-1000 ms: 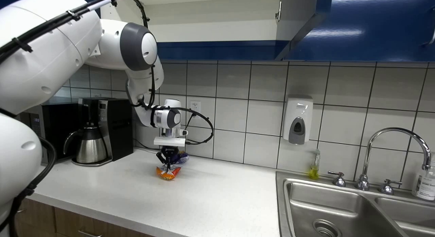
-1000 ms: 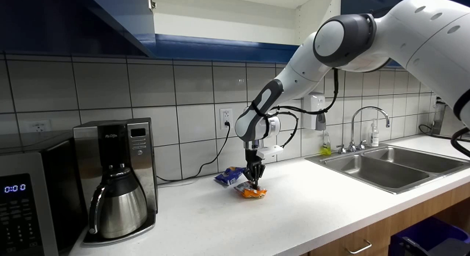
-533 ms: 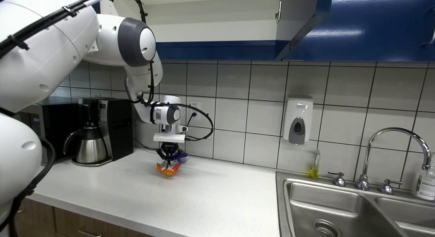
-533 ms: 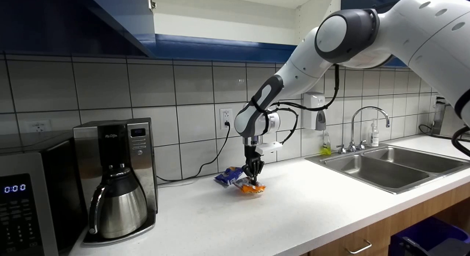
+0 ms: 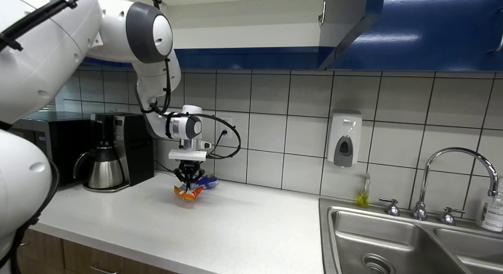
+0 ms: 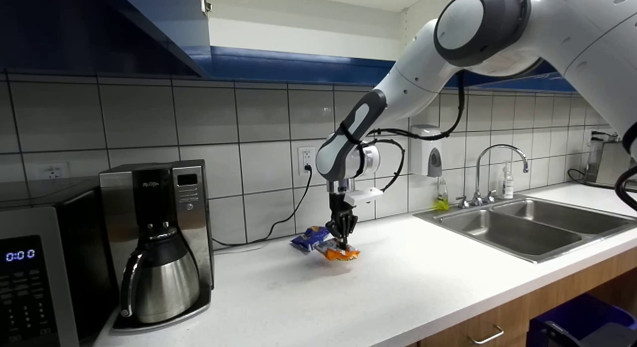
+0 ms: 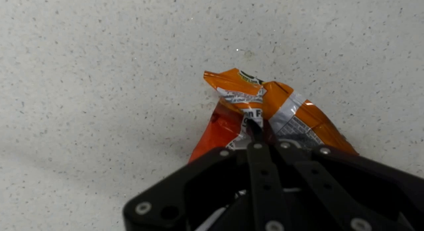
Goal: Move the orange snack packet to the open cabinet
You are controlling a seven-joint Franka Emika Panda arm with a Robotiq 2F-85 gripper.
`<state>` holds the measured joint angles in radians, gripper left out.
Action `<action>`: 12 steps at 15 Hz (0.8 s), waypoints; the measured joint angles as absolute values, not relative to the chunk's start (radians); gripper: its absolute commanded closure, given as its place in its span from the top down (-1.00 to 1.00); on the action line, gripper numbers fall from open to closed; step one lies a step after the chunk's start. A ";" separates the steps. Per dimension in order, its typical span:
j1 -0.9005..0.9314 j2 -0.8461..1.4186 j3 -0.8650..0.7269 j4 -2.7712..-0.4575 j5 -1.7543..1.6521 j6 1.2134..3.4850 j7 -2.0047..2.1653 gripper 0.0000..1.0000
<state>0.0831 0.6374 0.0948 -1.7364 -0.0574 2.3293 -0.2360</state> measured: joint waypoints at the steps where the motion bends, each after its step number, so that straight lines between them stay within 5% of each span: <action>1: 0.088 0.620 0.095 -1.758 -0.057 2.329 -0.225 -1.00; 12: 0.141 0.324 0.095 -2.103 -0.057 2.329 -0.011 -1.00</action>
<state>0.1405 0.3239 0.0953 -2.1030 -0.0572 2.3293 -0.0108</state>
